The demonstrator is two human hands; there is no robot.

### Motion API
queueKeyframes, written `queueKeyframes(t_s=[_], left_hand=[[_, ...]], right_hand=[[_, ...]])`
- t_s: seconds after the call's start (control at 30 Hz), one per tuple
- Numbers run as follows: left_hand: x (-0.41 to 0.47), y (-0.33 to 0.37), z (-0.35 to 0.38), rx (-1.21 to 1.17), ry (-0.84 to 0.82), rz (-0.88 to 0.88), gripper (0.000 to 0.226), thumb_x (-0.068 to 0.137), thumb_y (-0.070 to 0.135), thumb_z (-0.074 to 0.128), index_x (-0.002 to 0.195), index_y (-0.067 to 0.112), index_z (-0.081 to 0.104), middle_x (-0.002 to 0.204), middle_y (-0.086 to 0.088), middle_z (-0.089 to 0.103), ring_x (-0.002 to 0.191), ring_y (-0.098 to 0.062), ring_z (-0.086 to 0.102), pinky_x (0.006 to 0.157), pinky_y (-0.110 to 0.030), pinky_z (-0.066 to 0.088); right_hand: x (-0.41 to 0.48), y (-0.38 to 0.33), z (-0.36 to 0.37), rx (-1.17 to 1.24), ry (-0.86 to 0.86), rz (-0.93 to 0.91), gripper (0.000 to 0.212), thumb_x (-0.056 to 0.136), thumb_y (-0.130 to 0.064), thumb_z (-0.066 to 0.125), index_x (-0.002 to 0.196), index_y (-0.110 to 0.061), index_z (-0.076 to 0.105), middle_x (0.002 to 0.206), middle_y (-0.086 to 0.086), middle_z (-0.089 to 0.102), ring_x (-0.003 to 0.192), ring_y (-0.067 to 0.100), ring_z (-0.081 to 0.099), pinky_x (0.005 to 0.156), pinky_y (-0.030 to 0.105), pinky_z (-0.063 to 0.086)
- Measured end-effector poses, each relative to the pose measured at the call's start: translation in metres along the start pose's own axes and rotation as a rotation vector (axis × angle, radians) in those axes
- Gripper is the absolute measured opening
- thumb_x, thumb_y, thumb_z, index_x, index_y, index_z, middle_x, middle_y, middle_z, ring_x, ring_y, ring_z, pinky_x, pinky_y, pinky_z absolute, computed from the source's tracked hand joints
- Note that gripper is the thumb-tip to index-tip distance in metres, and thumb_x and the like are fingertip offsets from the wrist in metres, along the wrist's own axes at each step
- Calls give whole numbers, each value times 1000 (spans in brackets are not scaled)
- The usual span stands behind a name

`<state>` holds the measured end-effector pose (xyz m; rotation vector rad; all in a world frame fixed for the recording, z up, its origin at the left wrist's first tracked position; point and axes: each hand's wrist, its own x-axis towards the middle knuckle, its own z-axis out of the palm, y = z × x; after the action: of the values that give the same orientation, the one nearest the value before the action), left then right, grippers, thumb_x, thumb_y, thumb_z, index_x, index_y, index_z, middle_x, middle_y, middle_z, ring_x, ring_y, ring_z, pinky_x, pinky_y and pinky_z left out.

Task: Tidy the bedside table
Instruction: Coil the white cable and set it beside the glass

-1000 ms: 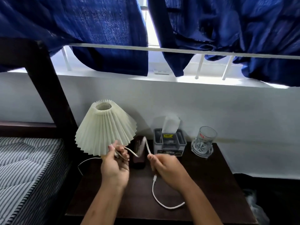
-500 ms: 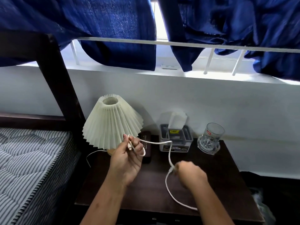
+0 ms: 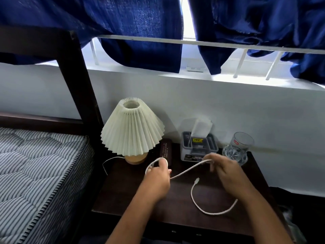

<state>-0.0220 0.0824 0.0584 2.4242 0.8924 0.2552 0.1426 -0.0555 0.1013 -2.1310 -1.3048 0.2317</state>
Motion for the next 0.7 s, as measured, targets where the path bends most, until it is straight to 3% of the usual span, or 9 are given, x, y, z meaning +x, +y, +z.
queueKeyframes(t_s=[0.1,0.2,0.27,0.37,0.47,0.53,0.63,0.7], left_hand=[[-3,5,0,-123,3,-51,10,98,20,33,91,13,32,101,-15,67,92,-28,64,79,-40,50],[4,10,-13,-588,6,-226,15,100,17,29,86,14,33,108,-14,68,77,-18,64,63,-23,44],[6,14,-22,-985,-7,-293,17,102,16,26,88,11,34,107,-15,69,69,-17,68,67,-23,47],[6,22,-28,-1374,51,-258,22,102,16,24,83,14,35,95,-9,70,70,-16,71,80,-29,48],[9,22,-21,-1273,128,-197,19,102,15,25,86,14,37,96,-9,70,82,-21,68,85,-32,48],[9,20,-16,-1091,87,-184,17,101,13,27,87,10,35,97,-16,70,78,-21,66,80,-26,50],[3,23,-11,-840,-85,-144,17,100,14,30,83,10,33,75,-20,67,65,-23,64,64,-20,50],[-2,26,-9,-690,-116,-95,21,99,16,33,78,12,32,63,-17,57,54,-21,58,57,-23,50]], right_hand=[[0,-3,-3,71,22,-71,41,84,-2,43,80,-39,61,72,-11,60,73,5,57,67,15,42],[1,3,0,13,-64,-80,38,72,-3,43,57,-36,57,77,-13,60,80,8,59,80,32,48],[0,8,7,-123,-189,-25,42,65,2,47,44,-32,55,78,-20,58,88,14,60,87,38,46],[0,1,22,-207,-367,-18,48,62,1,48,40,-41,56,82,-30,58,97,9,53,89,32,41],[1,-21,23,217,-325,-74,42,59,1,39,33,-30,52,90,-3,71,82,15,61,78,26,48],[4,-25,17,474,-158,-44,50,65,12,40,32,-25,48,85,8,70,78,15,62,77,20,46],[7,-13,8,563,131,31,59,67,25,35,33,-21,49,75,20,66,76,19,59,78,16,41],[7,-9,7,558,251,80,62,63,27,31,33,-24,51,73,30,60,70,26,52,64,8,39]])
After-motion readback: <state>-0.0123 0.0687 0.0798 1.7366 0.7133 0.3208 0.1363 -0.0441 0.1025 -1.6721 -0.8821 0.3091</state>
